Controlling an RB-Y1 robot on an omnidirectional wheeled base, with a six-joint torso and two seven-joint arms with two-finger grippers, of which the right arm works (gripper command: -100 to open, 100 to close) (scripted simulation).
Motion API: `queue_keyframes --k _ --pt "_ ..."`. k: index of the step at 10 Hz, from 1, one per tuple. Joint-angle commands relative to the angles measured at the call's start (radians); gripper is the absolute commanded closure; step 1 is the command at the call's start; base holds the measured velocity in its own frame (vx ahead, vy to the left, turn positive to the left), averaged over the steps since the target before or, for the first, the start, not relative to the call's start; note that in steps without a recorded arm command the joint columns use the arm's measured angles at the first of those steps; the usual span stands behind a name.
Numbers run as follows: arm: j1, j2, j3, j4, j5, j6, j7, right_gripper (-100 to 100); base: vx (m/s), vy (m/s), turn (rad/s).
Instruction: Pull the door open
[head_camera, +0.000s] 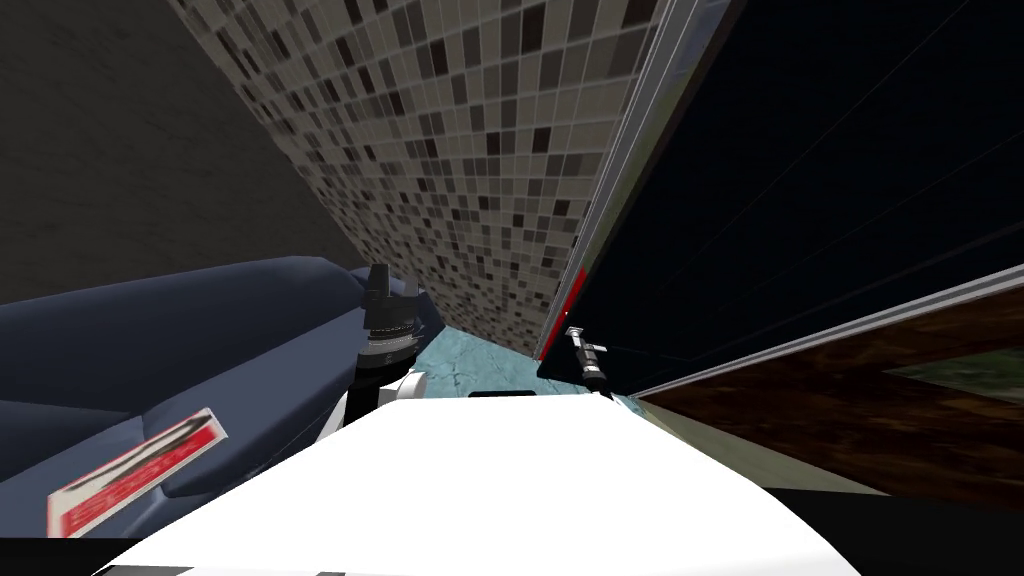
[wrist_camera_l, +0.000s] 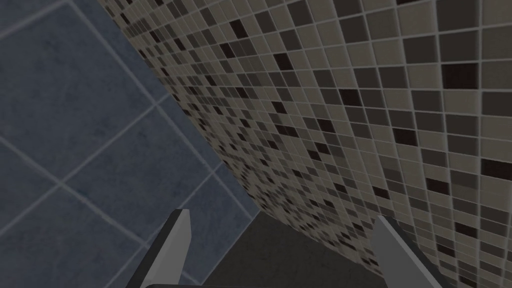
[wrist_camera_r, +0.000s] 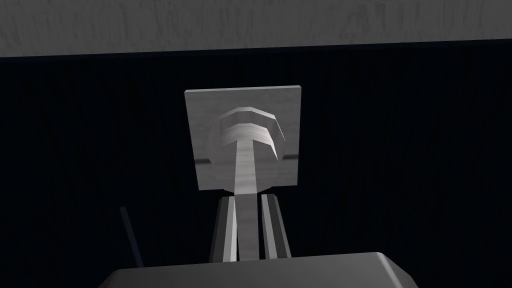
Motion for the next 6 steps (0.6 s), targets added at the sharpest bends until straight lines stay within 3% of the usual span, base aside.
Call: queue_keyframes --k 1,3,4,6 --pt "0.007 -0.015 0.019 0.005 0.011 -0.019 -0.027 100 -0.240 -0.069 0.153" --pt "0.017 -0.029 0.035 0.002 0.020 -0.030 -0.049 100 -0.243 -0.056 0.109" --pt "0.017 -0.023 0.033 -0.005 0.018 -0.021 -0.041 100 -0.094 -0.009 0.019" --pt "0.048 -0.045 0.060 -0.007 0.030 -0.059 -0.073 100 -0.185 -0.046 0.139"
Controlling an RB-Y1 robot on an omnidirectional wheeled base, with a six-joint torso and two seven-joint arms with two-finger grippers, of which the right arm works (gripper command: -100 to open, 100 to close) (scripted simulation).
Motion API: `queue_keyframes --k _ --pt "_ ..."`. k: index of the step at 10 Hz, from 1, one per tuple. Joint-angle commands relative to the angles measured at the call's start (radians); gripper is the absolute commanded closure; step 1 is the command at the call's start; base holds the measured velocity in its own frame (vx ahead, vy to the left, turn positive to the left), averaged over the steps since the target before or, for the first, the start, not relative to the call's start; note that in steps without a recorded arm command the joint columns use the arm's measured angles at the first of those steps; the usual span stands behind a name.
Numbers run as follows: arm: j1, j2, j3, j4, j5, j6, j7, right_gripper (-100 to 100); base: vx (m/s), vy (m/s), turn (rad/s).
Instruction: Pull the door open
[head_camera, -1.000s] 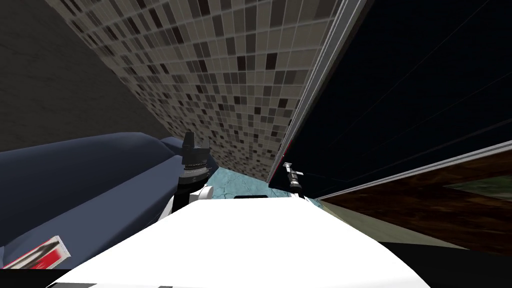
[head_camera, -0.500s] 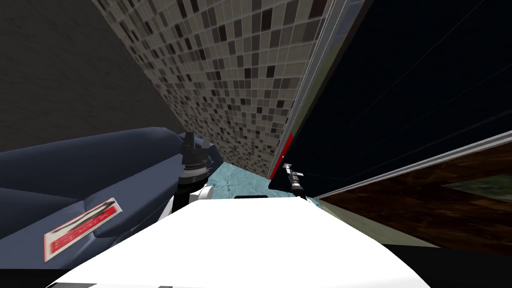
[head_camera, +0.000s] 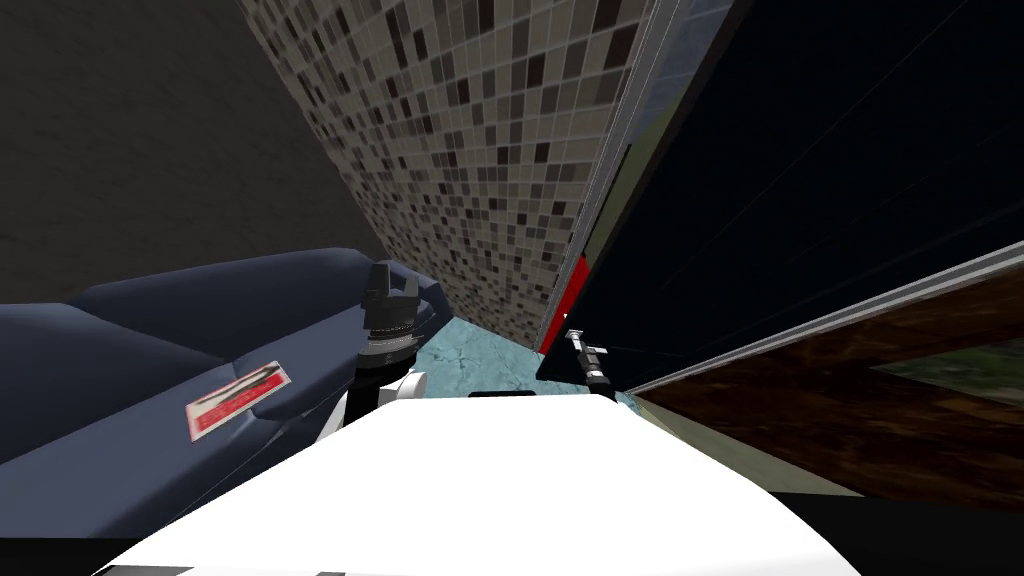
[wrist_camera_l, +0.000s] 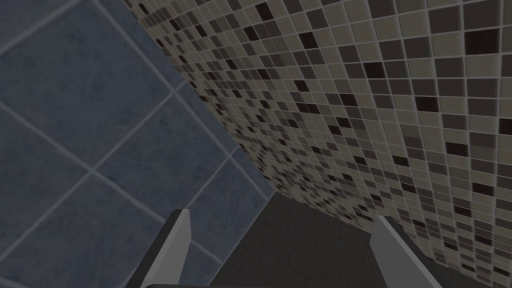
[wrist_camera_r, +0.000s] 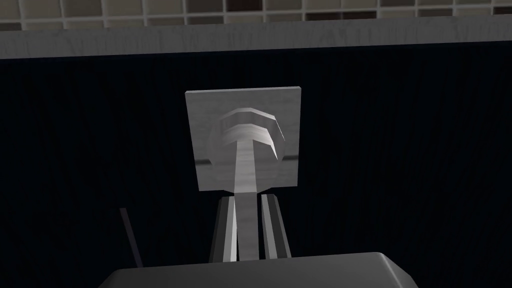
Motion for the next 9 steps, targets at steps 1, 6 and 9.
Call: queue_keyframes --k 1,6,9 --pt "0.024 -0.015 0.017 -0.010 0.007 -0.022 -0.020 100 -0.218 -0.067 0.124" --pt "0.078 -0.062 0.064 -0.017 0.027 -0.095 -0.077 100 -0.208 -0.043 0.108" --pt "0.090 -0.071 0.073 0.004 0.028 -0.128 -0.087 100 -0.153 -0.047 0.130"
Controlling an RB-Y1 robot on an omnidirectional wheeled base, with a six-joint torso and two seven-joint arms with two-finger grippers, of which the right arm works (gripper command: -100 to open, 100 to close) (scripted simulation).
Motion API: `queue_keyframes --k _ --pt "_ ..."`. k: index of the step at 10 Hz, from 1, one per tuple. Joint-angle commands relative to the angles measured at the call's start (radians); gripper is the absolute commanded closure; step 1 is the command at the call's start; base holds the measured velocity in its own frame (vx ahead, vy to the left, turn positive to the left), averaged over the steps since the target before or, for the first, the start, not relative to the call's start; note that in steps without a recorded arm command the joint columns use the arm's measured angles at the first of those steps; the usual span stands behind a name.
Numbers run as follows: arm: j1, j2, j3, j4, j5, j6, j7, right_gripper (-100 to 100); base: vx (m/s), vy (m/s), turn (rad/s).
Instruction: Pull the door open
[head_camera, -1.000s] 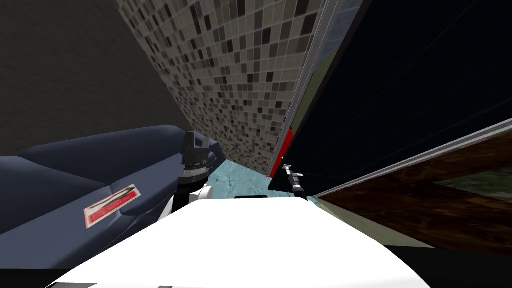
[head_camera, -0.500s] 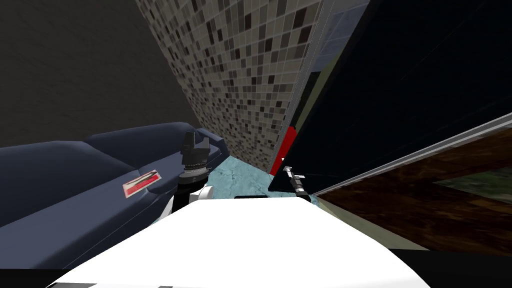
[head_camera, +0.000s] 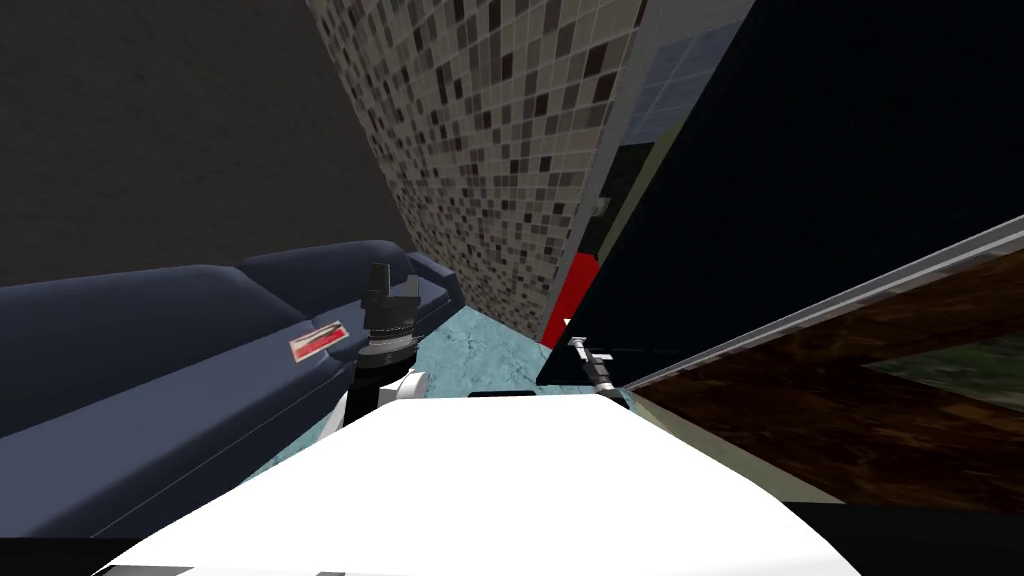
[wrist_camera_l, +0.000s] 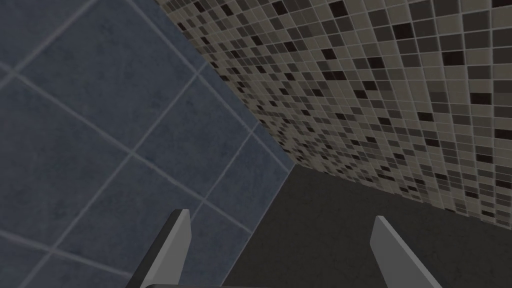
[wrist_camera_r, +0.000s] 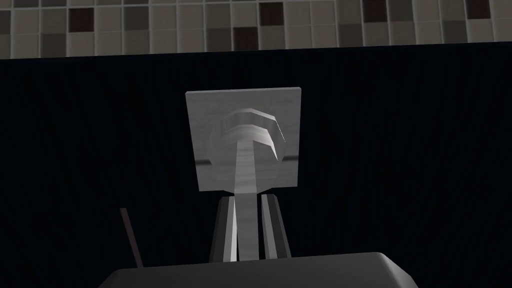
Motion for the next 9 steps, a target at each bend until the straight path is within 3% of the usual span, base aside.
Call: queue_keyframes --k 1,6,7,8,9 --pt "0.020 -0.008 0.010 -0.002 0.003 -0.024 -0.010 100 -0.217 -0.077 0.179" --pt "0.057 -0.038 0.034 0.020 0.007 -0.103 -0.041 100 -0.212 -0.071 0.156" --pt "0.062 -0.042 0.037 0.023 0.007 -0.114 -0.045 100 -0.180 -0.069 0.105" --pt "0.065 -0.039 0.036 0.011 0.007 -0.097 -0.041 100 -0.079 -0.026 0.023" --pt "0.071 -0.041 0.041 0.024 0.007 -0.117 -0.045 100 -0.121 -0.051 0.168"
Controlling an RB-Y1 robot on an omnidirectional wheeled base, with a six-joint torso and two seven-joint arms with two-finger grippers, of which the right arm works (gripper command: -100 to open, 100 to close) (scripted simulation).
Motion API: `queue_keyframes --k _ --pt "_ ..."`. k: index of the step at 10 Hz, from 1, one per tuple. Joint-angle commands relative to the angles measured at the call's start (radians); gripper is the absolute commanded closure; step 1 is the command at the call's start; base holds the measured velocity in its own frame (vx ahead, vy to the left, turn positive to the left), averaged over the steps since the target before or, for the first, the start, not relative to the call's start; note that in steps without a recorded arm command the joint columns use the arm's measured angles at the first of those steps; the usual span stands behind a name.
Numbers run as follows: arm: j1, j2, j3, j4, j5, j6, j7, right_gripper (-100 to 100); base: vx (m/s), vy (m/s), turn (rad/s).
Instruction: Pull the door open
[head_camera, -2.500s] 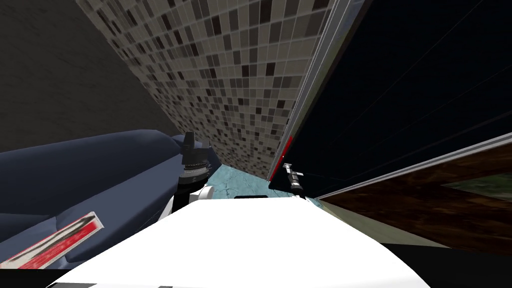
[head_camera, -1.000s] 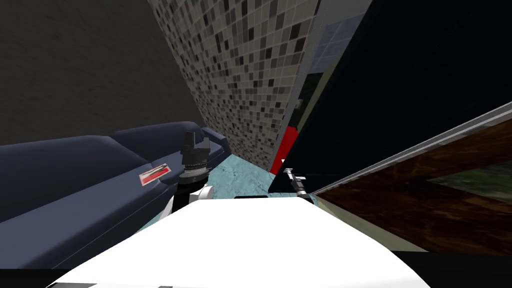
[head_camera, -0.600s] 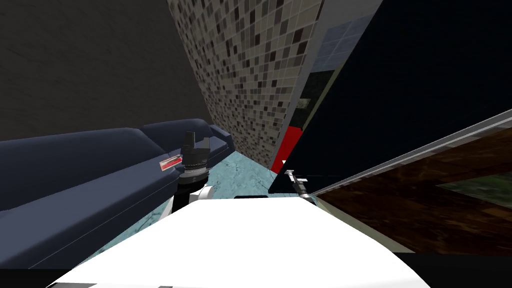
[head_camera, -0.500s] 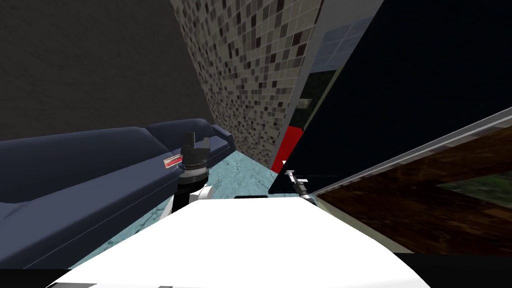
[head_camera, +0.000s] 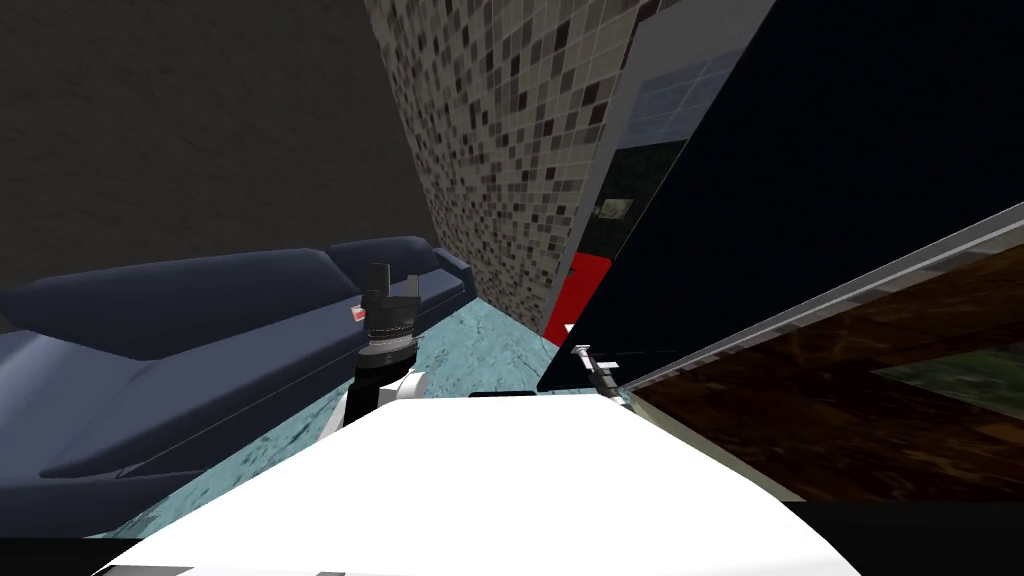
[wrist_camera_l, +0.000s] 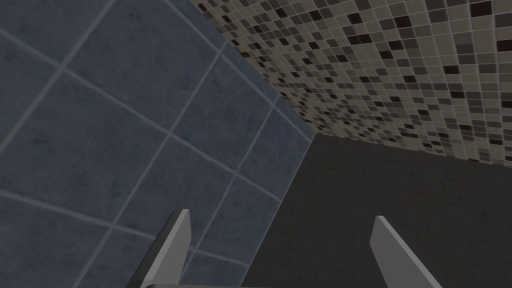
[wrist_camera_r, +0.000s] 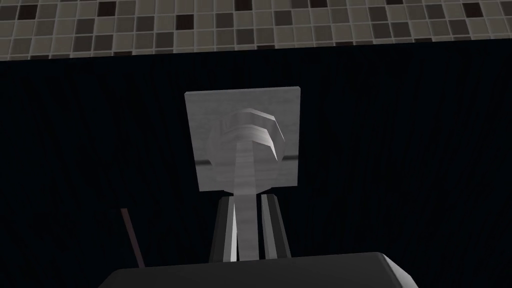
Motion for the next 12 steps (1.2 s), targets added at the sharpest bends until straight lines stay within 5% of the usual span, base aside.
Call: queue_keyframes --k 1,10,12 --pt "0.002 -0.003 0.004 0.017 -0.001 -0.024 -0.004 100 -0.202 -0.057 0.257" --pt "0.034 -0.025 0.019 0.077 -0.011 -0.129 -0.023 100 -0.204 -0.071 0.171" --pt "0.012 -0.017 0.022 0.083 -0.003 -0.110 -0.022 100 -0.109 -0.029 0.063"
